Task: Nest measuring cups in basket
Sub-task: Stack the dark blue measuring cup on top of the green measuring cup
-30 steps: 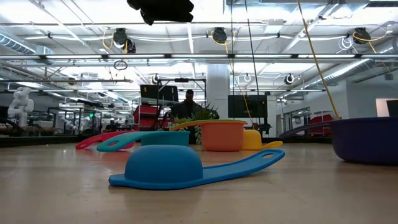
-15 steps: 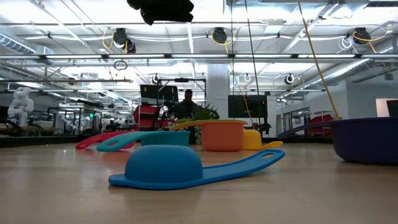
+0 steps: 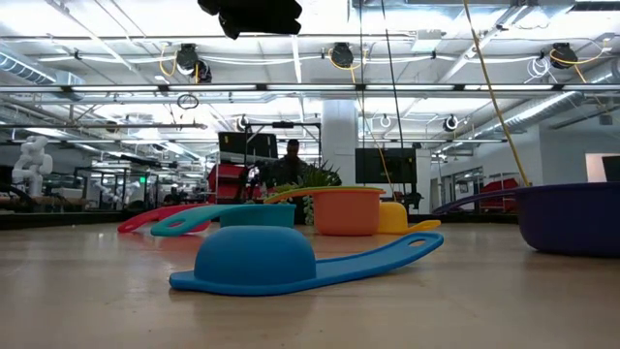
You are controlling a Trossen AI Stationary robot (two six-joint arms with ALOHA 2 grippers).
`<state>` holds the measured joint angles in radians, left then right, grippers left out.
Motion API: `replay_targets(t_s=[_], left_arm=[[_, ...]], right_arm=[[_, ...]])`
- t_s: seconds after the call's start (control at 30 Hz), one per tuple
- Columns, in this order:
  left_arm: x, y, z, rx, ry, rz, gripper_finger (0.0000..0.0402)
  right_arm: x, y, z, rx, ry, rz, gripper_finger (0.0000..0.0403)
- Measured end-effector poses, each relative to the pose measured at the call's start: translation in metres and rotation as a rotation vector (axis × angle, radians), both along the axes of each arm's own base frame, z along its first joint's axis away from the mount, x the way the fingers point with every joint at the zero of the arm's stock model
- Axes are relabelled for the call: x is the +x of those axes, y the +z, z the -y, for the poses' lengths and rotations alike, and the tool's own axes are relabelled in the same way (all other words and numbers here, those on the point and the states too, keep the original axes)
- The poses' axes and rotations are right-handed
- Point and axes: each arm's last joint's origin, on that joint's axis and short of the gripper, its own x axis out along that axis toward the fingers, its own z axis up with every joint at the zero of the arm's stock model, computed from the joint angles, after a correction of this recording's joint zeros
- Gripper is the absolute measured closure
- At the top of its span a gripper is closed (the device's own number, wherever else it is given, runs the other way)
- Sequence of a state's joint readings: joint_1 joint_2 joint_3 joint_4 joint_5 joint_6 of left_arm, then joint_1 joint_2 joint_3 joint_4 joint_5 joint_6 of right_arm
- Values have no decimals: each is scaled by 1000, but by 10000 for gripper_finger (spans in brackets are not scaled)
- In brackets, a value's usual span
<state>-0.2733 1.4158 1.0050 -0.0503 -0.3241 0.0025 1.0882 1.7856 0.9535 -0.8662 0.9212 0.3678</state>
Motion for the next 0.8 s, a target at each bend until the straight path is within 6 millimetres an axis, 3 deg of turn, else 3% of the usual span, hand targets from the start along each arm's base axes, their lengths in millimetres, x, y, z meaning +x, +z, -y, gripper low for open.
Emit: replay_targets(t_s=[0.23, 0.53, 0.8], left_arm=[[0, 0, 0, 0, 0, 0, 220], [0, 0, 0, 1, 0, 0, 220], [0, 0, 0, 2, -1, 1, 220]], right_arm=[[-1, -1, 0, 10, -1, -48, 394], [-1, 1, 1, 0, 2, -32, 397], [-1, 17, 3, 57, -3, 43, 402]])
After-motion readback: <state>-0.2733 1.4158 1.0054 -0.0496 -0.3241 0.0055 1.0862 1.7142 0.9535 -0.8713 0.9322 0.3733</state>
